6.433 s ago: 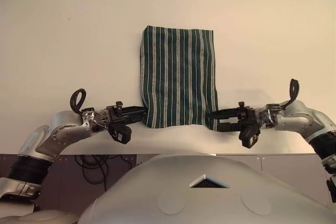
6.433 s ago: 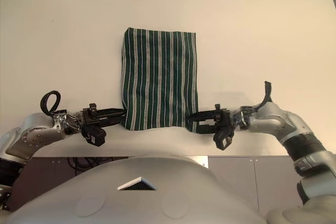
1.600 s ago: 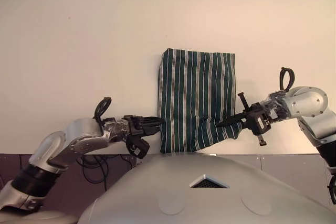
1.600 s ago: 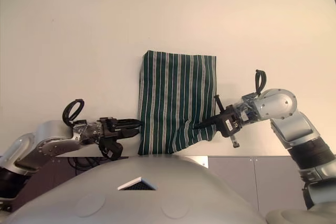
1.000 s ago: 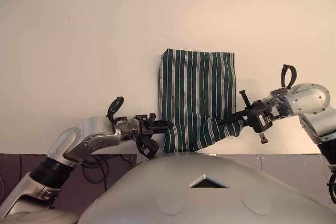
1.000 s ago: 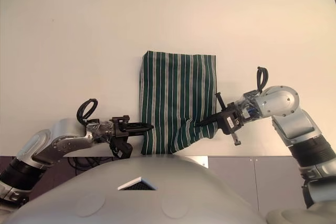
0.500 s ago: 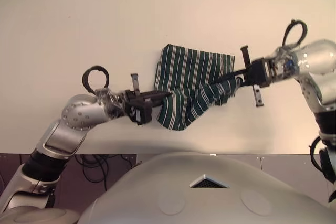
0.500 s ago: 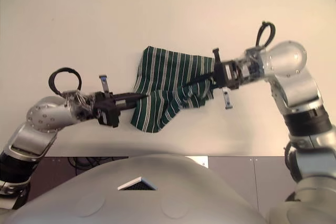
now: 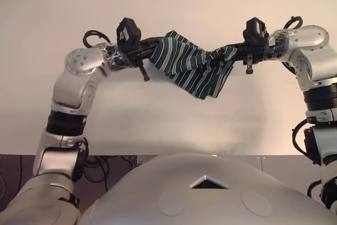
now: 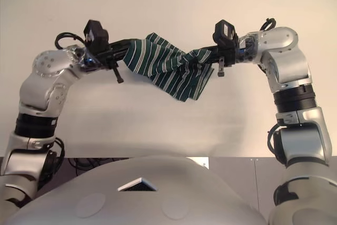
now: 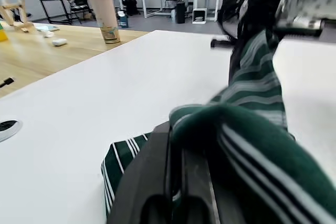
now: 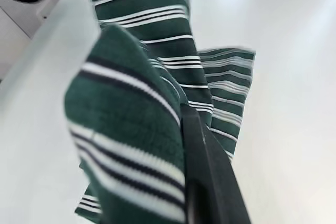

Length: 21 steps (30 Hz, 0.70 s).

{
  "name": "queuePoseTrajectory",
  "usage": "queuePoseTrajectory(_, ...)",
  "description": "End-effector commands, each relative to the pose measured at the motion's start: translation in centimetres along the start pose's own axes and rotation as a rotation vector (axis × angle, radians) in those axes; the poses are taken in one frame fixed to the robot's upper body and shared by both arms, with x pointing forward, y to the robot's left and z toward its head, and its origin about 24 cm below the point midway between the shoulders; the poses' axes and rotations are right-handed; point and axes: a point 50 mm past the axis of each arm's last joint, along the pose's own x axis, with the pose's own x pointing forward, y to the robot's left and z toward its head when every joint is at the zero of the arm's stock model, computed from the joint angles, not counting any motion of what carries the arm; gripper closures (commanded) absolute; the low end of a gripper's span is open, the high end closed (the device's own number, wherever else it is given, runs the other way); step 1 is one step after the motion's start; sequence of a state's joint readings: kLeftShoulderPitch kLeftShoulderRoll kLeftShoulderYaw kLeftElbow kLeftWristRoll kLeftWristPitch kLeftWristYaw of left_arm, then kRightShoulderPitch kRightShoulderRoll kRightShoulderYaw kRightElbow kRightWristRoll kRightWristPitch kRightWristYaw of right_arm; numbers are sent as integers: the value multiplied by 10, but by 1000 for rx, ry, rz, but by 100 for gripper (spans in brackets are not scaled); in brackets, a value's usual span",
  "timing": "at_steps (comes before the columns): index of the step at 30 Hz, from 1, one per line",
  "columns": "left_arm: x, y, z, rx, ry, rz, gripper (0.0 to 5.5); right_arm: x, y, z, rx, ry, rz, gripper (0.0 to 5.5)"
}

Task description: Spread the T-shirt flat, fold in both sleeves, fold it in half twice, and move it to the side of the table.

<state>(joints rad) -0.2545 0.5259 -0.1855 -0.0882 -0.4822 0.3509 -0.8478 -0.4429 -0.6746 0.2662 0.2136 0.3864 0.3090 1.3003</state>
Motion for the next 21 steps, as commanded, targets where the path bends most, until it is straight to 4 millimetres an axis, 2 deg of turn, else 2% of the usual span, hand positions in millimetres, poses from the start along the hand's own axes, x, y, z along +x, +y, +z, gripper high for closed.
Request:
queuePoseTrajectory(1,15,21,19,-98,-26,-21,545,4,1,4,106,-25,-28,550)
queuePoseTrajectory(5,24,38,20,-207,26,-43,545,9,-2,2,232,-26,-87,550)
queuePoseTrajectory(10,35,54,-3,-310,163,-8,545,17,-1,-9,417,-10,-173,550)
queuePoseTrajectory(14,42,68,-9,-291,204,64,545,17,2,-12,458,6,-207,550)
queuePoseTrajectory(21,50,75,-18,-330,287,94,545,19,2,-9,563,36,-280,550)
